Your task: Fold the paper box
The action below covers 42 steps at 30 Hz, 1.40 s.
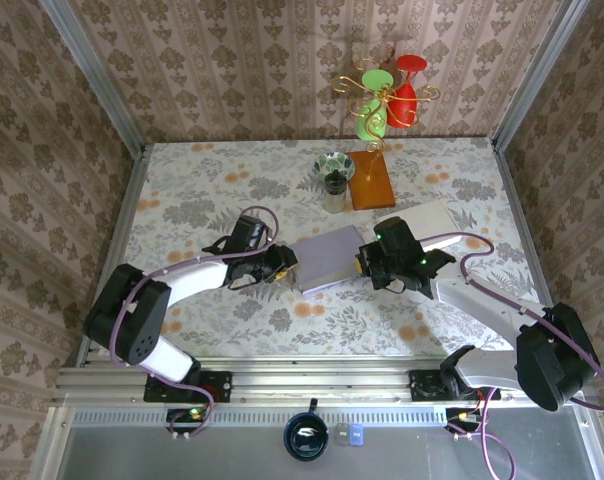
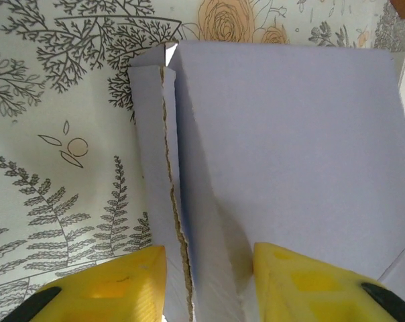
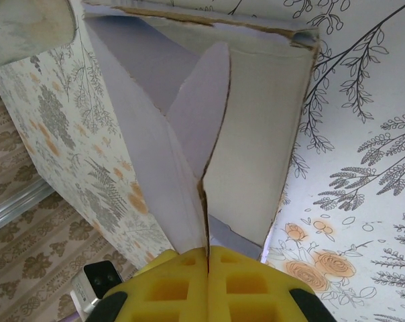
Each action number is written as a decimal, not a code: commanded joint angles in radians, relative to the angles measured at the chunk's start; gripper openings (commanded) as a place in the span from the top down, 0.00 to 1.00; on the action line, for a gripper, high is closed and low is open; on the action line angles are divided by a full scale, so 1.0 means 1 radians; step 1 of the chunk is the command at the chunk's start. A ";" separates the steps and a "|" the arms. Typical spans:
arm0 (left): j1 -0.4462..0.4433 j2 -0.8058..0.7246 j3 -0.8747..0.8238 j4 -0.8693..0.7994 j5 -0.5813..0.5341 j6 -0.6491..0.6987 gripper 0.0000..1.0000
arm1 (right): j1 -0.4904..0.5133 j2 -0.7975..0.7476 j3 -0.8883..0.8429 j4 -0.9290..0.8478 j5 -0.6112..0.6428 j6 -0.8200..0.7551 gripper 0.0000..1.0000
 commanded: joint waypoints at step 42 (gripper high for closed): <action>0.002 0.097 0.020 -0.055 0.012 0.227 0.78 | -0.145 -0.140 0.120 -0.463 -0.075 -0.759 0.45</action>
